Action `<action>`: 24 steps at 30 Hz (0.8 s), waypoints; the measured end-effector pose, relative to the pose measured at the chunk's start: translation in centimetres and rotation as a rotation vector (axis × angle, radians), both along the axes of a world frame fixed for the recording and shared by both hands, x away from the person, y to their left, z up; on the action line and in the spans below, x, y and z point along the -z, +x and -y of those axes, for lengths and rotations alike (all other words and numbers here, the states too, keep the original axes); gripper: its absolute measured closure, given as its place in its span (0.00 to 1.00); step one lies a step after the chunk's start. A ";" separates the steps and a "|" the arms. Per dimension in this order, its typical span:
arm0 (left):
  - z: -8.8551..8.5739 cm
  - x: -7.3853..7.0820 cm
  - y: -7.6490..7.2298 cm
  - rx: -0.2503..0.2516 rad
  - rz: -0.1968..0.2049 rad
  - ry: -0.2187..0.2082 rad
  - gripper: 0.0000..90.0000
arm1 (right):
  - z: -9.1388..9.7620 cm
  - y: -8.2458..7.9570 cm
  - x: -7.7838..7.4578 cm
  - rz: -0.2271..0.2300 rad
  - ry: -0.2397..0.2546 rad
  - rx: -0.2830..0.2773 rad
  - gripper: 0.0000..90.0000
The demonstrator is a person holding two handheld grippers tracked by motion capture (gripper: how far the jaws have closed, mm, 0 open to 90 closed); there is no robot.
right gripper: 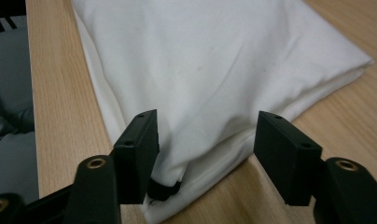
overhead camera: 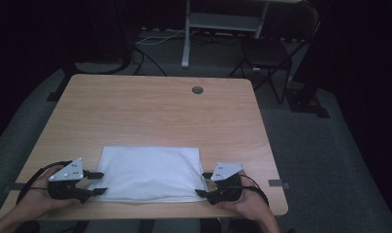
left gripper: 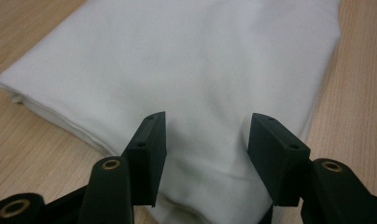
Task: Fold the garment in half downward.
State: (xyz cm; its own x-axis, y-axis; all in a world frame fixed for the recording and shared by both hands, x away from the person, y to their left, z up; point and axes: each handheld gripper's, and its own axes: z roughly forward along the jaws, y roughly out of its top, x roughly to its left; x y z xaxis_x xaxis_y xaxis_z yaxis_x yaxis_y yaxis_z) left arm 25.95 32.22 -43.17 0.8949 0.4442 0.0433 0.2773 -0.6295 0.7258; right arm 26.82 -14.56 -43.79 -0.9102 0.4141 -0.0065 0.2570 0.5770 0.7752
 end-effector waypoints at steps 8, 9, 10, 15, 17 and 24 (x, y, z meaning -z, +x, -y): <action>-0.3 0.0 -0.1 -0.008 -0.003 -0.013 0.46 | -0.5 0.3 -0.5 0.011 0.033 -0.003 0.41; -0.4 0.1 -0.2 -0.009 -0.005 -0.012 0.46 | -0.6 0.3 -0.4 0.007 0.026 -0.002 0.41; -0.4 0.1 -0.2 -0.012 -0.010 -0.016 0.46 | -0.7 0.3 -0.3 0.007 0.023 -0.003 0.41; -0.4 0.2 -0.2 -0.013 -0.013 -0.015 0.45 | -1.2 0.2 0.3 -0.012 -0.001 -0.005 0.41; -0.3 0.2 -0.1 -0.010 -0.010 -0.009 0.45 | -1.2 0.2 0.4 -0.013 -0.005 -0.004 0.41; 0.0 0.2 0.5 -0.011 -0.014 -0.005 0.45 | -1.3 0.5 0.4 -0.023 -0.017 0.003 0.41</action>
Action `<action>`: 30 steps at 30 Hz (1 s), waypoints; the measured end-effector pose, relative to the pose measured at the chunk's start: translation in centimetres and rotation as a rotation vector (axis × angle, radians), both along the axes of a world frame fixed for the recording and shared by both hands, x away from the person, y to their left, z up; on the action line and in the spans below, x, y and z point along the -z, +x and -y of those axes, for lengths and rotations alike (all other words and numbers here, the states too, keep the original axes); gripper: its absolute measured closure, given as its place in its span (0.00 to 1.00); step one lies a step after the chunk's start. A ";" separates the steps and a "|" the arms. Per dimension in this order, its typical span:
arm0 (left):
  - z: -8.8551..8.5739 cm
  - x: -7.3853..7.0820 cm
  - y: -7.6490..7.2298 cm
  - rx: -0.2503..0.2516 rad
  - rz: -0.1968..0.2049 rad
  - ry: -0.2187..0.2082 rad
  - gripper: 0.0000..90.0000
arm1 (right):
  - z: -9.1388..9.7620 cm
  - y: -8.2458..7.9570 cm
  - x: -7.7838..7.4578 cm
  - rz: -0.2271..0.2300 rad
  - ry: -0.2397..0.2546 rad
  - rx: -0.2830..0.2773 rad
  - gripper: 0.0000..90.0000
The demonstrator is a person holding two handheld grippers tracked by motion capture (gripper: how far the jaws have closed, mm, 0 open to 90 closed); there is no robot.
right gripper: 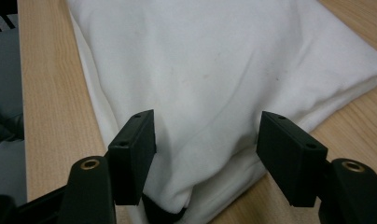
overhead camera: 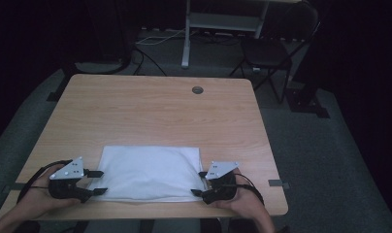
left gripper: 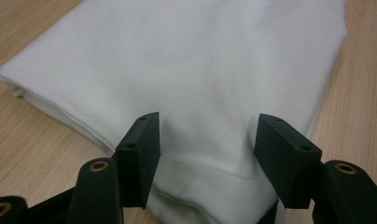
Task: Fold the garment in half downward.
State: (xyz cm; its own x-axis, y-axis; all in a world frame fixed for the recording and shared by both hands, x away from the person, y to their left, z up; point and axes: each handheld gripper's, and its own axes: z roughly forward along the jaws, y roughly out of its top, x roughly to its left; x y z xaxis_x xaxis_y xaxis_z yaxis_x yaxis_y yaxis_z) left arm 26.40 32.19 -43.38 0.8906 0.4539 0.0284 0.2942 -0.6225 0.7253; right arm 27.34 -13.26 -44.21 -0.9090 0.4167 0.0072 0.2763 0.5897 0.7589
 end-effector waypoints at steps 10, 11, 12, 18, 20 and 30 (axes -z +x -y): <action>0.4 0.2 2.1 -0.028 -0.001 -0.016 0.45 | 0.3 1.2 0.0 0.003 -0.005 0.036 0.41; 0.5 0.2 2.4 -0.034 -0.003 -0.021 0.45 | 0.4 1.4 0.0 0.000 -0.003 0.045 0.40; 0.6 0.3 2.6 -0.036 -0.003 -0.026 0.45 | 0.5 1.6 0.0 0.005 -0.001 0.049 0.40; 1.2 0.5 3.8 -0.048 0.006 -0.043 0.45 | 1.1 2.6 0.2 0.020 0.012 0.088 0.40; 1.4 0.5 4.2 -0.051 0.008 -0.041 0.45 | 1.2 2.8 0.2 0.019 0.011 0.099 0.40; 1.5 0.6 4.6 -0.066 0.003 -0.057 0.44 | 1.3 3.2 0.2 0.014 0.008 0.104 0.37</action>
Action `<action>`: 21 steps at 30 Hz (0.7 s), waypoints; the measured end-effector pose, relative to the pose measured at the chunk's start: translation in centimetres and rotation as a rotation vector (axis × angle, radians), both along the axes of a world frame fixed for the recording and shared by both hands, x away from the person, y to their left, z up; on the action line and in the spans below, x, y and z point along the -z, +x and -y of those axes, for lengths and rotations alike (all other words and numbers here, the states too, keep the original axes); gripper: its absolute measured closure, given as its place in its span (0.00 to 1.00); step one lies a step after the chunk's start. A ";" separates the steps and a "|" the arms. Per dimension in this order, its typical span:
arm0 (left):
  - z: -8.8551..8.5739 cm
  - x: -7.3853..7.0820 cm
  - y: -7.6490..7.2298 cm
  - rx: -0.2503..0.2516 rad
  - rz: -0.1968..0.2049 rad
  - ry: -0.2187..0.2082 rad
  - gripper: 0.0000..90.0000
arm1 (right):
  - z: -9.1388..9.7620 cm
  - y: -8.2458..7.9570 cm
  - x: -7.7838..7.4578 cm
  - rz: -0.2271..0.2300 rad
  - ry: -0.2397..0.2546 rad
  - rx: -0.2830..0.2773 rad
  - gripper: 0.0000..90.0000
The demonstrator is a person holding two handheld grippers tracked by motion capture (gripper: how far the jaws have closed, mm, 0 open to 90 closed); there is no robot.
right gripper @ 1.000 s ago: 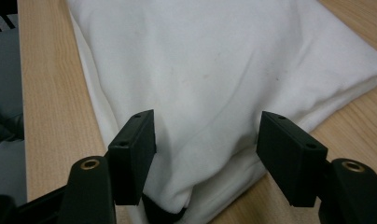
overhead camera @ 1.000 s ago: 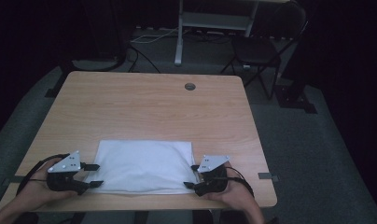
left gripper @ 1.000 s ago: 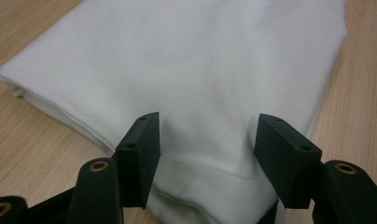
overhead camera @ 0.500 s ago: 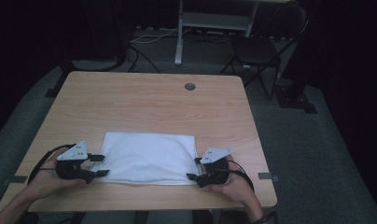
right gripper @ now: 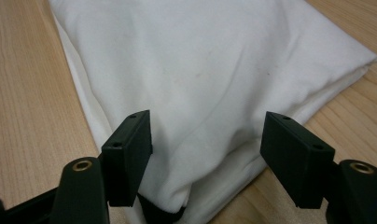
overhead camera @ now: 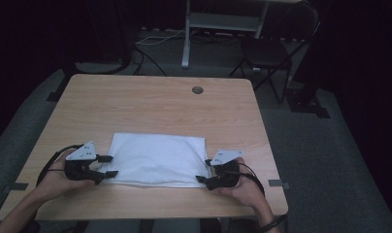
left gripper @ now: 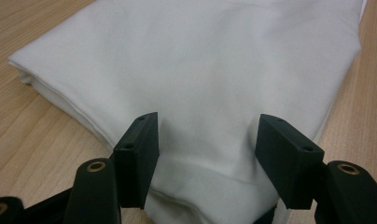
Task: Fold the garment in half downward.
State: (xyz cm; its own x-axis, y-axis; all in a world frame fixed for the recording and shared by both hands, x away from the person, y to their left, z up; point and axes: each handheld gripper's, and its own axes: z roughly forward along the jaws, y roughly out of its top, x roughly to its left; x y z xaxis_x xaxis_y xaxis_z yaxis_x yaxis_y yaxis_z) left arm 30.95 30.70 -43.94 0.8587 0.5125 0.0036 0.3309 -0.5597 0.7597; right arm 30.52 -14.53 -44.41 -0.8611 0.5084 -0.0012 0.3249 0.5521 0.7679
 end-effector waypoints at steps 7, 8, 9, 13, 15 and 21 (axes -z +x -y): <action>0.2 0.0 0.3 -0.001 -0.005 0.002 0.44 | 0.0 0.2 -0.1 -0.001 -0.016 0.008 0.37; 0.3 0.0 0.4 0.001 -0.004 0.002 0.43 | 0.1 0.3 -0.1 -0.002 -0.016 0.012 0.37; 0.4 0.0 0.4 0.001 -0.003 0.002 0.43 | 0.2 0.4 -0.2 0.001 -0.018 0.022 0.37; 0.6 0.0 0.6 -0.004 -0.001 -0.004 0.43 | 0.3 0.9 -0.2 0.003 -0.019 0.027 0.37; 0.5 0.1 0.7 -0.007 -0.006 -0.011 0.43 | 0.2 0.9 -0.2 0.003 -0.022 0.024 0.37; 0.1 -0.5 0.9 -0.045 -0.031 -0.098 0.33 | 0.2 0.4 -1.2 0.027 0.045 0.047 0.25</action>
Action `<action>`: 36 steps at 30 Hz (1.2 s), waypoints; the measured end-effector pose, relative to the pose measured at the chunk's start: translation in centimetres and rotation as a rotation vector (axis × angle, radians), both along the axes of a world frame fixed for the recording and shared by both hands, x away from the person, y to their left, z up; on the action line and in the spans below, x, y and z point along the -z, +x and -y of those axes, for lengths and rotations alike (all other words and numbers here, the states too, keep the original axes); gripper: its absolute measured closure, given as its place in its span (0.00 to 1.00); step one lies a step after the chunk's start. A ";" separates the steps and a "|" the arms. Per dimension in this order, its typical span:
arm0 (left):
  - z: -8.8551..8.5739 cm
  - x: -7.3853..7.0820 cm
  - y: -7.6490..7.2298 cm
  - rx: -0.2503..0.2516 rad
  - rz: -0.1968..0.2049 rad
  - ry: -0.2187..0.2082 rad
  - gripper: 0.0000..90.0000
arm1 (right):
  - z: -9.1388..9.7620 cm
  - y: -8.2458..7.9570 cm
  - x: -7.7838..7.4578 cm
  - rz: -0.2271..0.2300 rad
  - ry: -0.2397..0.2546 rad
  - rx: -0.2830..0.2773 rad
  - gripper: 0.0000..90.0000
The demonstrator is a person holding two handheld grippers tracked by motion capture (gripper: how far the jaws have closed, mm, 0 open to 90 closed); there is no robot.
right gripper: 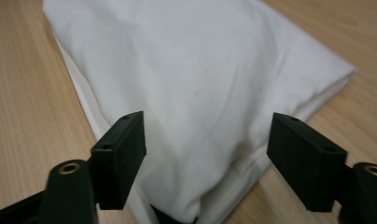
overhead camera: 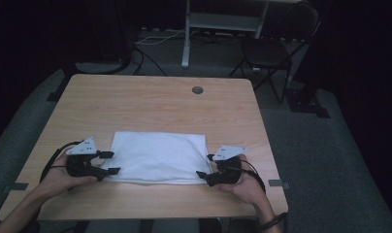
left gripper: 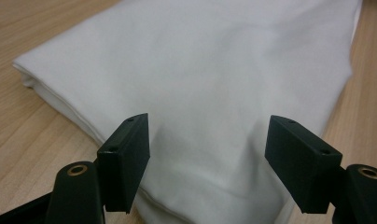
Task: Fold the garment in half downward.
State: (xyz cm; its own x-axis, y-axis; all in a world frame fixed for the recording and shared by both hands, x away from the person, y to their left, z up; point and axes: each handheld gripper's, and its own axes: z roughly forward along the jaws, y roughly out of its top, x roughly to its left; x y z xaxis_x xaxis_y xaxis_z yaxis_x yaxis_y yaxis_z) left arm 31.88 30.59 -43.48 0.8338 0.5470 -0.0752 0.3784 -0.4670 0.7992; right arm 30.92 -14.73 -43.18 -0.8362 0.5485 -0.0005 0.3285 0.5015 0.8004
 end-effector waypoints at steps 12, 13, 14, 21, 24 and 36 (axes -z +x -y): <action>-0.1 -2.3 0.4 -0.041 0.055 -0.094 0.23 | -4.4 -1.2 -2.1 0.044 0.049 -0.096 0.15; 0.0 -2.4 0.5 -0.046 0.055 -0.102 0.23 | -4.8 -1.3 -2.1 0.044 0.054 -0.106 0.15; 0.1 -2.5 0.5 -0.049 0.061 -0.102 0.23 | -5.3 -1.3 -2.1 0.045 0.057 -0.117 0.15; 0.8 -2.7 1.1 -0.063 0.074 -0.071 0.23 | -7.5 -1.6 -1.8 0.042 0.058 -0.157 0.15; 0.9 -2.8 1.4 -0.067 0.075 -0.064 0.23 | -7.8 -1.7 -1.6 0.036 0.062 -0.161 0.15; 1.0 -4.2 5.4 -0.107 0.074 -0.048 0.23 | -10.4 -1.3 -2.4 0.041 0.067 -0.219 0.15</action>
State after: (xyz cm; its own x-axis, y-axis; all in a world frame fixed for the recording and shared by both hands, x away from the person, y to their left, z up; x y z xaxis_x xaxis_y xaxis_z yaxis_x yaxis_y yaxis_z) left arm 37.23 29.60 -39.24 0.7750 0.6304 -0.0441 0.3635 -0.3877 0.8471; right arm 29.65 -4.32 -40.75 -0.9352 0.3540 -0.0063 0.1844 0.5023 0.8448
